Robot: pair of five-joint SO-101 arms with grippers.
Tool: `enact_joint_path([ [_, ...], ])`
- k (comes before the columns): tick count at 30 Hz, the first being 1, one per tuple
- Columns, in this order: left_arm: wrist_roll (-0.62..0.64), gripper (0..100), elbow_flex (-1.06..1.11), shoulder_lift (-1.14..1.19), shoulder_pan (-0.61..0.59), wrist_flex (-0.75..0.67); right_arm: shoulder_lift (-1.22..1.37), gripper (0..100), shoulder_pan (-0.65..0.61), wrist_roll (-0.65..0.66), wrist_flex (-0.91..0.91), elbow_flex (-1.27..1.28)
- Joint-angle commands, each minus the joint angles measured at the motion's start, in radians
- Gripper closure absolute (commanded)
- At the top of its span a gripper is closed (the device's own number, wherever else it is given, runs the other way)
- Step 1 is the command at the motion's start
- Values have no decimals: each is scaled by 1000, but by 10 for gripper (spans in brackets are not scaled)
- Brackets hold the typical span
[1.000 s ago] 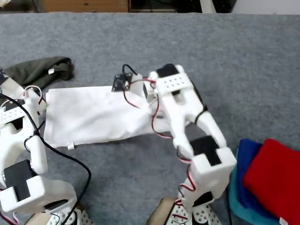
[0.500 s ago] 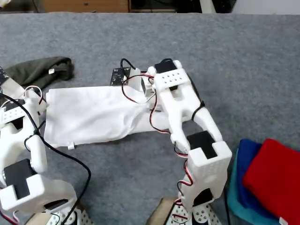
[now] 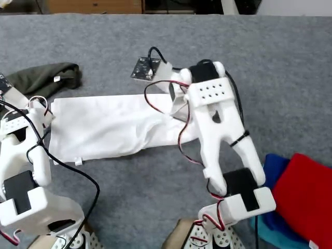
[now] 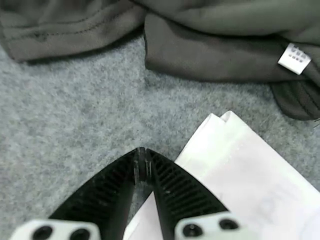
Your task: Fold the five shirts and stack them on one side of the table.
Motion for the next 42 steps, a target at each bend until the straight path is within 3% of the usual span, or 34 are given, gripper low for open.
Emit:
enact_joint_path([
  [1,2,976,-43,-5,-8,-9,-53,950,-22,-64,-25,108],
  [7,2,976,-43,-5,-8,-9,-38,993,-67,-127,-328,291],
  [15,2,976,-43,-5,-8,-9,236,993,-54,-132,-473,148],
  [24,2,976,-43,-5,-6,-9,334,993,-8,-195,-440,-139],
  [30,2,976,-43,-5,-6,-9,334,993,-8,-190,-288,-249],
  [35,2,976,-43,-5,-6,-9,326,995,2,-54,-34,-257],
  [42,2,976,-43,-5,-6,-9,251,995,-51,-104,-109,-117],
])
